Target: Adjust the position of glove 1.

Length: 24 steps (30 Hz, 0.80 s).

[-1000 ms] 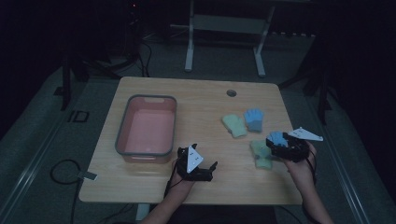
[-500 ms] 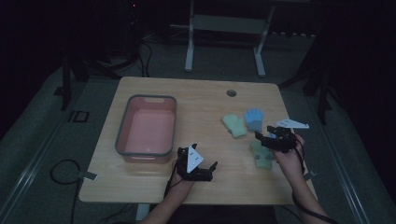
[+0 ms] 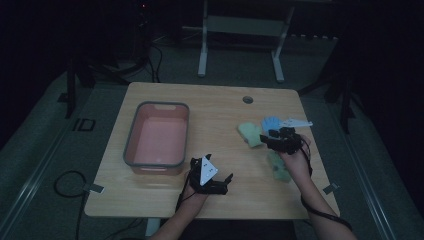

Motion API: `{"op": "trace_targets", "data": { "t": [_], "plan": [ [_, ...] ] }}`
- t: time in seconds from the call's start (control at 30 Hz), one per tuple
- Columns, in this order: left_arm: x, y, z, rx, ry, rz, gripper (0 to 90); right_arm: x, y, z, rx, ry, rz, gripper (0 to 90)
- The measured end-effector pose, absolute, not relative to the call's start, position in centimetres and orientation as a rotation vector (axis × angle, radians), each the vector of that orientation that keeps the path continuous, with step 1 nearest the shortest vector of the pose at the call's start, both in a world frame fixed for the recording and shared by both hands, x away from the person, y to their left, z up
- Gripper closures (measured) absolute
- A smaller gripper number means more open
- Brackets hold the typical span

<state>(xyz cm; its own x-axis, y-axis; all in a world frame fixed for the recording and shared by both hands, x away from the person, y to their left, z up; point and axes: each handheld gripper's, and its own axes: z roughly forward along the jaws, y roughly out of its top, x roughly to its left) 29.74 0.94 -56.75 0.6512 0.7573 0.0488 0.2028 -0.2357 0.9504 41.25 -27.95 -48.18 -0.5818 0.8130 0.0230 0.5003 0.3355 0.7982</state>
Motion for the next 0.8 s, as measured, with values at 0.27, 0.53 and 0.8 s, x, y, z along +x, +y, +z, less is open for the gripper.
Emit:
{"op": "trace_targets", "data": {
  "t": [0.27,0.53,0.8],
  "plan": [
    [29.7,0.9,-56.7,1.775,0.765,0.631,1.3,43.6,-26.5,-49.5,1.133,2.289,1.086,54.1],
    [29.7,1.0,-56.7,1.772,0.770,0.624,1.3,46.7,-26.0,-50.6,1.184,2.334,1.063,60.3],
    [29.8,1.0,-56.8,1.769,0.768,0.615,1.3,49.1,-25.1,-52.2,1.129,2.381,0.997,61.8]
  ]
}}
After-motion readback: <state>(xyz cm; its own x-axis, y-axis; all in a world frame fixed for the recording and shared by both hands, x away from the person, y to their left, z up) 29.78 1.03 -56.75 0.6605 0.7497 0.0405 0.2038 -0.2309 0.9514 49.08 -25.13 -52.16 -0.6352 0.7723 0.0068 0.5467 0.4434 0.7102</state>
